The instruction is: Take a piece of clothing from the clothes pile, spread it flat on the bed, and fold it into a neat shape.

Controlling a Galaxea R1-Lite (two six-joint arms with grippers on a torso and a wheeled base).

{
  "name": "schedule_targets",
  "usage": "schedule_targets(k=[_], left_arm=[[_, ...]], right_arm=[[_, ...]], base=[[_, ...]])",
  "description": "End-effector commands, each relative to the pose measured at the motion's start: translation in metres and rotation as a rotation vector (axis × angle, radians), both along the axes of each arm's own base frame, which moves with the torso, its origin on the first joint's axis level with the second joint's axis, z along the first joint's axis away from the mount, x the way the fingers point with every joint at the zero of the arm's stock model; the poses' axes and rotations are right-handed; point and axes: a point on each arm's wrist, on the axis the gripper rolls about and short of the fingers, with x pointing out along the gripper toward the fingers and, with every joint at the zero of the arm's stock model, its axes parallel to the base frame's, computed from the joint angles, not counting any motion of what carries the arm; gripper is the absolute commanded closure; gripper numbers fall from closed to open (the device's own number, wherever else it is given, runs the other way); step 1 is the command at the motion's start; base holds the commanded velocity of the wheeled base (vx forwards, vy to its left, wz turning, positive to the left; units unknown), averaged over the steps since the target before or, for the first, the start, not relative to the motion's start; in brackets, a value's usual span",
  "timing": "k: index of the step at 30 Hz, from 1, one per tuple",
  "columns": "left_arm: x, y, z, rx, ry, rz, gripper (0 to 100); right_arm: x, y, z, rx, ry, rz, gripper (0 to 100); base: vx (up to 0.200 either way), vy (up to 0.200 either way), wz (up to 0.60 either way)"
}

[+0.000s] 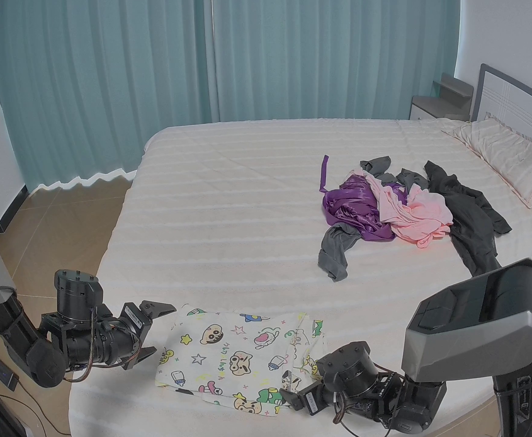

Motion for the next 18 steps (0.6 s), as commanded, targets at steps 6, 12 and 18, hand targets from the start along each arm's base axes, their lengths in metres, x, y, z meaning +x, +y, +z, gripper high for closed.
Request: schedule_targets(k=[6,12,18], left_arm=[[0.000,0.000,-0.001,0.002,0.003,-0.001,0],[0.000,0.000,-0.001,0.004,0.002,-0.001,0],[0.001,0.000,-0.001,0.005,0.002,0.000,0]], right_arm=[[-0.008,-0.032,0.009,-0.069,0.011,-0.036,0],[-0.011,-0.040,0.017,-0.076,0.012,-0.044,0],[-0.016,-0.049,0.016,-0.113,0.045,-0.053,0]], base=[[0.000,0.000,0.00],[0.000,0.000,0.00],[0.000,0.000,0.00]])
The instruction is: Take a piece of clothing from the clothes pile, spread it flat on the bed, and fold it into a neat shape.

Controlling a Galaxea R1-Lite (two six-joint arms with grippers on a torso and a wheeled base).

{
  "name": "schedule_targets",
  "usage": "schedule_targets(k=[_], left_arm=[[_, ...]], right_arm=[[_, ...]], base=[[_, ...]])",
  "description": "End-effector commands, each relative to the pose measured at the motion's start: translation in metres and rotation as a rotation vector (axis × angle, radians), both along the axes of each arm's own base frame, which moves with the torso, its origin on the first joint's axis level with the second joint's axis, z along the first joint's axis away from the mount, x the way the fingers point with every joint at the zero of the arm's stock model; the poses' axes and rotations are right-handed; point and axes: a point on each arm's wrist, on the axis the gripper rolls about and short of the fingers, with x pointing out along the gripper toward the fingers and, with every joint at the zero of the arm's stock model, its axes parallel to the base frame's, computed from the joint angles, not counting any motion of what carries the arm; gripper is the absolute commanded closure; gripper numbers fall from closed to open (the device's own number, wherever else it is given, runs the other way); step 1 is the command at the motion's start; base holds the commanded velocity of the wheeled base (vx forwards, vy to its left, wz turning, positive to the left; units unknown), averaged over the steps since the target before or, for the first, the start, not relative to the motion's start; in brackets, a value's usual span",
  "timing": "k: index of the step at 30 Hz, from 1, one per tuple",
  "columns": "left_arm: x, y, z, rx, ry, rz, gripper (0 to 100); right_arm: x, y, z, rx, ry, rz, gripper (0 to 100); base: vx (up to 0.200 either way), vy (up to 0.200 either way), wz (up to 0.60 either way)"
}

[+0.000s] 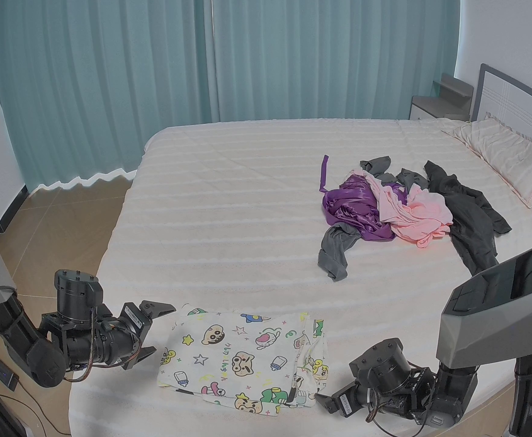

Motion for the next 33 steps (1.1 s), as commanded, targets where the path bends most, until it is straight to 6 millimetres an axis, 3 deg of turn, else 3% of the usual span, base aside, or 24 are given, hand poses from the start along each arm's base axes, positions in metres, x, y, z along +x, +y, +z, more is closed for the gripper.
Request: schedule_targets(k=[1,5,9,10,18,25,33], left_arm=[[0.000,0.000,-0.001,0.000,0.002,0.000,0],[0.000,0.000,-0.001,-0.001,0.002,-0.001,0],[0.001,0.000,0.000,-0.002,0.001,-0.002,0],[0.000,0.000,0.000,-0.003,0.002,-0.001,0],[0.001,0.000,0.000,-0.003,0.000,0.000,0],[0.001,0.000,0.000,-0.003,0.000,0.000,0],[0.001,0.000,0.000,-0.004,0.000,-0.001,0]], right_arm=[[-0.003,-0.008,0.007,-0.018,0.015,-0.009,0],[0.005,-0.002,0.024,0.071,-0.036,-0.014,0],[0.009,0.004,0.027,0.111,-0.038,-0.005,0],[0.010,0.019,0.024,0.176,-0.012,0.003,0],[-0.006,0.043,-0.004,0.135,0.044,0.070,0],[-0.012,0.039,-0.022,0.028,0.050,0.072,0],[-0.015,0.021,-0.022,-0.053,0.041,0.047,0]], base=[[0.000,0.000,0.00],[0.000,0.000,0.00],[0.000,0.000,0.00],[0.000,0.000,0.00],[0.000,0.000,0.00],[0.000,0.000,0.00],[0.000,0.000,0.00]])
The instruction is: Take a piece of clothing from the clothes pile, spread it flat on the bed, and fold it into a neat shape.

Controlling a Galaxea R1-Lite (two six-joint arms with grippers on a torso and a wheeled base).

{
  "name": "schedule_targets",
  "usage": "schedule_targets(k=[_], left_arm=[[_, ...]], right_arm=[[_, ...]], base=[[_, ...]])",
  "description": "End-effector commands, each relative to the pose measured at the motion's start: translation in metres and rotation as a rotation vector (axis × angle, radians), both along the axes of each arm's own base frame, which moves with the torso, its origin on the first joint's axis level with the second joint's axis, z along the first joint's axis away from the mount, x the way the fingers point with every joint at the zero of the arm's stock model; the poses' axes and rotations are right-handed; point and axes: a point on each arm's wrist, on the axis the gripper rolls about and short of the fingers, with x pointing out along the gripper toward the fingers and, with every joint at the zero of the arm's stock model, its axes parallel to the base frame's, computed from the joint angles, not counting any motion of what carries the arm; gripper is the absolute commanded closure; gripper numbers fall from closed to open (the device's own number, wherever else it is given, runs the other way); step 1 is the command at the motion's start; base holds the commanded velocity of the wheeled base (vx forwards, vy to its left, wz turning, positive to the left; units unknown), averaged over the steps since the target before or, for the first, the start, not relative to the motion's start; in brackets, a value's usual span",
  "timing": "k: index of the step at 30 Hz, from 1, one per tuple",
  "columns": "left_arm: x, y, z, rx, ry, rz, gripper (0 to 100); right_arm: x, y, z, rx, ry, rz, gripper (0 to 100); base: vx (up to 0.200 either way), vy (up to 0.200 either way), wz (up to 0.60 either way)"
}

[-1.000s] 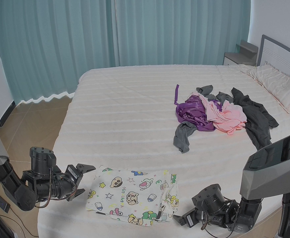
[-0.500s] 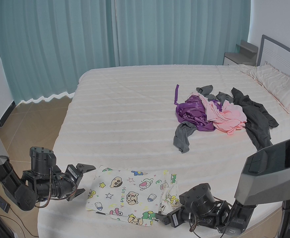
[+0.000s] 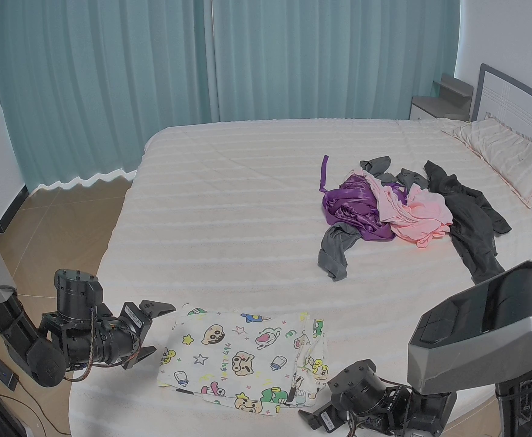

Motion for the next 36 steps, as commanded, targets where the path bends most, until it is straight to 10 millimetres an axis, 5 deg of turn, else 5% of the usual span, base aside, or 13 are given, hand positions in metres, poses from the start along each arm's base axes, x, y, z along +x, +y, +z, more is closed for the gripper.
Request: schedule_targets(k=[1,11,20,36], left_arm=[[0.000,0.000,0.000,-0.001,0.002,-0.001,0],[0.000,0.000,0.000,-0.001,0.000,-0.001,0],[0.000,0.000,0.000,-0.001,-0.001,0.000,0],[0.000,0.000,0.000,-0.001,-0.001,0.000,0]], right_arm=[[0.001,-0.009,-0.001,-0.028,0.000,-0.036,0],[-0.004,0.003,0.024,0.126,-0.031,0.048,0],[0.016,0.024,-0.006,0.127,-0.046,-0.022,0],[0.011,-0.009,-0.001,-0.009,-0.042,-0.109,0]], base=[[0.000,0.000,0.00],[0.000,0.000,0.00],[0.000,0.000,0.00],[0.000,0.000,0.00]])
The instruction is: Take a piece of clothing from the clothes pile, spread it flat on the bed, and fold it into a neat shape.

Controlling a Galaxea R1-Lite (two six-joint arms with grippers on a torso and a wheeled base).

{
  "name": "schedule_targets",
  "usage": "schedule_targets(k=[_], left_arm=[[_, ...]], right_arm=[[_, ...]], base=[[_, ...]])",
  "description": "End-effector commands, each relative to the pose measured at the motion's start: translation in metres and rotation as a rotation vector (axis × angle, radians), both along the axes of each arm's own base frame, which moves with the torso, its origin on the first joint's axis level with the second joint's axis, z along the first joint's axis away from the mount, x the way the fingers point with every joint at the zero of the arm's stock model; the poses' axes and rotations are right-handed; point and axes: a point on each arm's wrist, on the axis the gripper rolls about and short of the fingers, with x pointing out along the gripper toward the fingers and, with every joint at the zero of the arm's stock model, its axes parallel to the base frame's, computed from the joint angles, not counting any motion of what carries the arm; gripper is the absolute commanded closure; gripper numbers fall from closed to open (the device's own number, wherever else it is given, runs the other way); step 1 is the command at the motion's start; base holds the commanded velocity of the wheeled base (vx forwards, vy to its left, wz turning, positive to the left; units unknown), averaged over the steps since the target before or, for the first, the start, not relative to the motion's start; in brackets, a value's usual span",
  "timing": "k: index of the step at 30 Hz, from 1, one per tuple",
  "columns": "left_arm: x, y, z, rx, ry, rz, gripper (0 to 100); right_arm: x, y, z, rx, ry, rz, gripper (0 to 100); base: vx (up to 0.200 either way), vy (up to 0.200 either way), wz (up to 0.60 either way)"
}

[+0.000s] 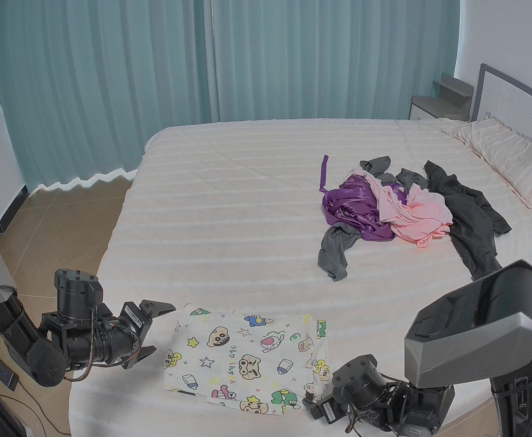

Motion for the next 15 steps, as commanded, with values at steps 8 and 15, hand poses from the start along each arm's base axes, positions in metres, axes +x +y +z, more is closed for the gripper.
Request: schedule_targets(k=[8,15], left_arm=[[0.0001,0.0004,0.0001,0.001,-0.001,0.003,0],[0.0011,0.0014,0.0006,0.002,-0.004,0.008,0]], right_arm=[[0.0003,-0.0115,0.0075,-0.051,-0.025,-0.013,0],[-0.0023,-0.0150,0.0090,-0.103,-0.052,0.019,0]], base=[[0.000,0.000,0.00],[0.000,0.000,0.00]])
